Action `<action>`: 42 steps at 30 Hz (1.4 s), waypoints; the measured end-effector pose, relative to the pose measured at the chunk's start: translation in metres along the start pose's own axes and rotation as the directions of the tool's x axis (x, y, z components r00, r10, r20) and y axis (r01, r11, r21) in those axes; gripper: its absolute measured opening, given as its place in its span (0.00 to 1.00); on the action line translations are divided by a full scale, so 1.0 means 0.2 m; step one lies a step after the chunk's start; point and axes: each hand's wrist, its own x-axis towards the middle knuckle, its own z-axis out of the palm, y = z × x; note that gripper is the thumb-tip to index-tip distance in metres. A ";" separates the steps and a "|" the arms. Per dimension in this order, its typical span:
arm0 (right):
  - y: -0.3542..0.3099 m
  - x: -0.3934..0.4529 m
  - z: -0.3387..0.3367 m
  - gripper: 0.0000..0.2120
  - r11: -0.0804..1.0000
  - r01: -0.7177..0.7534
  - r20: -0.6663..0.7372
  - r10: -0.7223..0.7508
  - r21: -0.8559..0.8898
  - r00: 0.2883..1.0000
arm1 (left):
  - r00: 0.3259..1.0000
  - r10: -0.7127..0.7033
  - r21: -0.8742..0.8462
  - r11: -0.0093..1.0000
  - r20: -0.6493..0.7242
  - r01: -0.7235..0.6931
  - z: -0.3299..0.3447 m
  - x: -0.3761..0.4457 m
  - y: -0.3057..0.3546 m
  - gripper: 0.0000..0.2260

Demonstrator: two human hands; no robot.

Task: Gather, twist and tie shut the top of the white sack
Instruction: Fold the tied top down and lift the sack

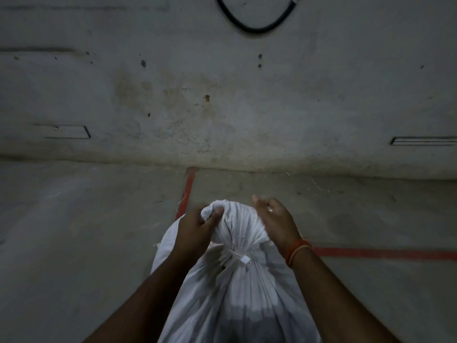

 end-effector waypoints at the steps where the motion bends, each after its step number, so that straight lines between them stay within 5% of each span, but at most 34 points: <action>1: 0.00 -0.03 -0.01 0.17 0.990 0.108 -0.049 -0.113 -0.096 0.992 | 0.999 -0.032 0.001 0.999 -0.016 0.032 0.00 0.02 -0.02 0.16; 4: 0.03 -0.13 -0.06 0.26 0.895 0.320 0.020 -0.331 -0.310 0.943 | 0.994 -0.101 -0.071 0.993 -0.031 0.099 0.02 0.05 -0.09 0.14; 7: 0.12 -0.14 -0.03 0.32 0.837 0.402 0.199 -0.351 -0.371 0.915 | 0.975 -0.220 -0.150 0.965 -0.010 0.216 0.06 0.07 -0.15 0.13; 10: 0.21 -0.11 0.00 0.24 0.948 0.284 0.223 -0.250 -0.140 0.942 | 0.949 -0.300 -0.244 0.917 0.100 0.316 0.07 0.07 -0.19 0.14; 14: 0.28 -0.07 0.03 0.13 0.986 0.143 0.238 -0.160 0.086 0.958 | 0.871 -0.388 -0.551 0.675 0.301 0.491 0.05 0.01 -0.17 0.17; 15: 0.30 -0.07 0.04 0.11 0.987 0.114 0.235 -0.139 0.117 0.962 | 0.867 -0.419 -0.499 0.709 0.270 0.498 0.06 0.00 -0.18 0.18; 17: 0.34 -0.06 0.06 0.11 0.987 0.034 0.230 -0.069 0.154 0.971 | 0.897 -0.432 -0.076 0.895 0.096 0.440 0.05 0.01 -0.22 0.17; 19: 0.38 -0.06 0.08 0.12 0.988 -0.027 0.233 -0.009 0.154 0.972 | 0.928 -0.333 0.424 0.825 -0.171 0.374 0.03 0.00 -0.26 0.18; 20: 0.40 -0.06 0.08 0.13 0.989 -0.037 0.234 0.002 0.144 0.972 | 0.956 -0.165 0.516 0.813 -0.242 0.270 0.02 -0.01 -0.25 0.18; 21: 0.42 -0.05 0.08 0.16 0.993 -0.030 0.234 0.001 0.117 0.972 | 0.975 0.041 0.547 0.832 -0.218 0.088 0.01 -0.02 -0.24 0.17; 23: 0.45 -0.05 0.07 0.19 0.998 0.000 0.255 -0.016 0.064 0.967 | 0.962 0.262 0.458 0.848 0.072 -0.265 -0.01 -0.07 -0.21 0.21; 25: 0.47 -0.07 0.07 0.17 1.000 0.007 0.264 -0.009 0.008 0.964 | 0.884 0.170 0.405 0.840 0.436 -0.361 -0.02 -0.12 -0.24 0.30; 27: 0.48 -0.09 0.06 0.14 0.996 0.028 0.296 -0.001 -0.085 0.955 | 0.803 0.022 0.458 0.812 0.596 -0.362 -0.05 -0.16 -0.29 0.36; 30: 0.49 -0.11 0.06 0.17 0.922 0.194 0.310 -0.086 -0.336 0.947 | 0.760 -0.013 0.483 0.779 0.650 -0.399 -0.10 -0.18 -0.38 0.45; 32: 0.52 -0.10 0.05 0.22 0.746 0.315 0.282 -0.176 -0.587 0.943 | 0.747 -0.026 0.523 0.731 0.664 -0.439 -0.11 -0.19 -0.41 0.53; 37: 0.52 -0.12 0.00 0.21 0.556 0.421 0.312 -0.283 -0.717 0.907 | 0.779 -0.134 0.625 0.686 0.613 -0.374 -0.09 -0.23 -0.47 0.66; 42: 0.47 -0.19 -0.04 0.44 0.478 0.428 0.462 -0.051 -0.767 0.885 | 0.823 -0.138 0.668 0.663 0.551 -0.337 -0.06 -0.22 -0.50 0.68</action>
